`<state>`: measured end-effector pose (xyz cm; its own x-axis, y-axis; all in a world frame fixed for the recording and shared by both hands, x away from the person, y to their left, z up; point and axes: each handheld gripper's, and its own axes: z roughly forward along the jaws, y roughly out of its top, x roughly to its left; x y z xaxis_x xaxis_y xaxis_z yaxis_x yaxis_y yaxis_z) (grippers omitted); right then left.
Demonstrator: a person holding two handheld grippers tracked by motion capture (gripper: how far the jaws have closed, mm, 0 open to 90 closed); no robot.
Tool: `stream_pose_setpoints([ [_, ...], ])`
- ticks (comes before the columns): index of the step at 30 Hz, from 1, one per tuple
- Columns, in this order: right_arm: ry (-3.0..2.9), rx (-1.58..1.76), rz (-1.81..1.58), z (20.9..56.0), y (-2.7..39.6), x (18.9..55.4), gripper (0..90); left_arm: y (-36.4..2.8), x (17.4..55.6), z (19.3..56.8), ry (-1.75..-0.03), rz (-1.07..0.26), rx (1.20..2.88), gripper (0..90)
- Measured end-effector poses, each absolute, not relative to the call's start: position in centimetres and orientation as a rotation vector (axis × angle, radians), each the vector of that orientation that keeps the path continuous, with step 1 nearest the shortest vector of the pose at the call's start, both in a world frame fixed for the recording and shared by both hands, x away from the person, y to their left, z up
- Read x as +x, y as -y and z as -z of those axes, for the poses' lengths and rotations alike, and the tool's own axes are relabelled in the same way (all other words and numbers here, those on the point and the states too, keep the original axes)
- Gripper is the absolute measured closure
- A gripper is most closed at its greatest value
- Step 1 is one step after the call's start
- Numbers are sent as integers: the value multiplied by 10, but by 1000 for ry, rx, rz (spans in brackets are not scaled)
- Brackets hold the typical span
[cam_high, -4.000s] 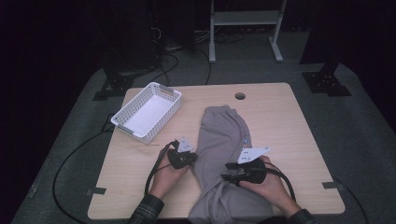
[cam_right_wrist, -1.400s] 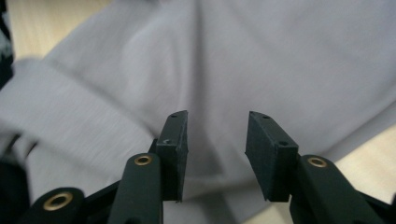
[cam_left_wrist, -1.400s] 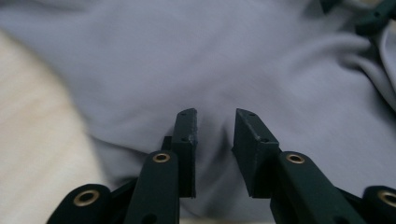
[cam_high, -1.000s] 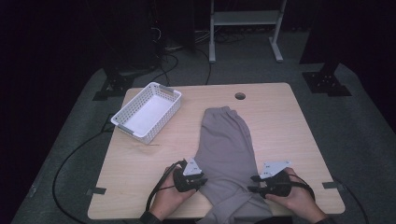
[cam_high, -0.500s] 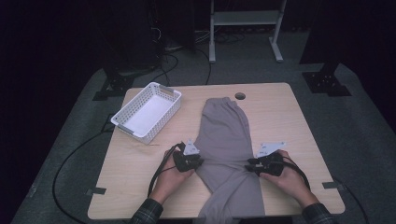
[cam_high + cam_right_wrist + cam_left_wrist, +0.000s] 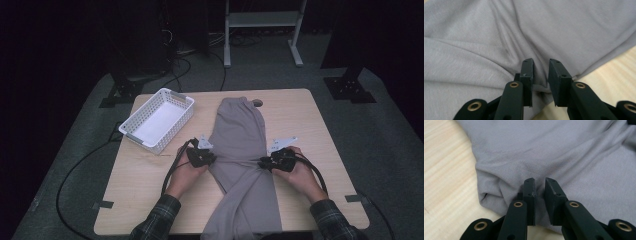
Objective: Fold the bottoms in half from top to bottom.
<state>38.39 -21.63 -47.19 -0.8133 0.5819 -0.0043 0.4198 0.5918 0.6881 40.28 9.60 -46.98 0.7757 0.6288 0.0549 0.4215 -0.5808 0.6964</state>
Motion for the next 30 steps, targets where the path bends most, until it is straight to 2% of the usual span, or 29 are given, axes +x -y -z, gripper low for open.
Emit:
stream_pose_setpoints([
  [10,-2524,927,-1016,472,211,420,726,-93,435,470,-843,-425,2253,782],
  [13,-2526,1000,-1028,469,211,423,666,-95,433,468,-857,-378,2228,767],
  [17,-2462,942,-1176,446,215,404,640,-99,414,459,-808,-341,2168,754],
  [20,-2530,832,-1161,438,211,381,634,-95,396,456,-767,-303,2178,737],
  [25,-2645,715,-1116,452,212,343,638,-82,362,456,-700,-243,2204,722],
  [30,-2749,657,-1059,467,213,315,646,-79,344,466,-667,-220,2253,716],
])
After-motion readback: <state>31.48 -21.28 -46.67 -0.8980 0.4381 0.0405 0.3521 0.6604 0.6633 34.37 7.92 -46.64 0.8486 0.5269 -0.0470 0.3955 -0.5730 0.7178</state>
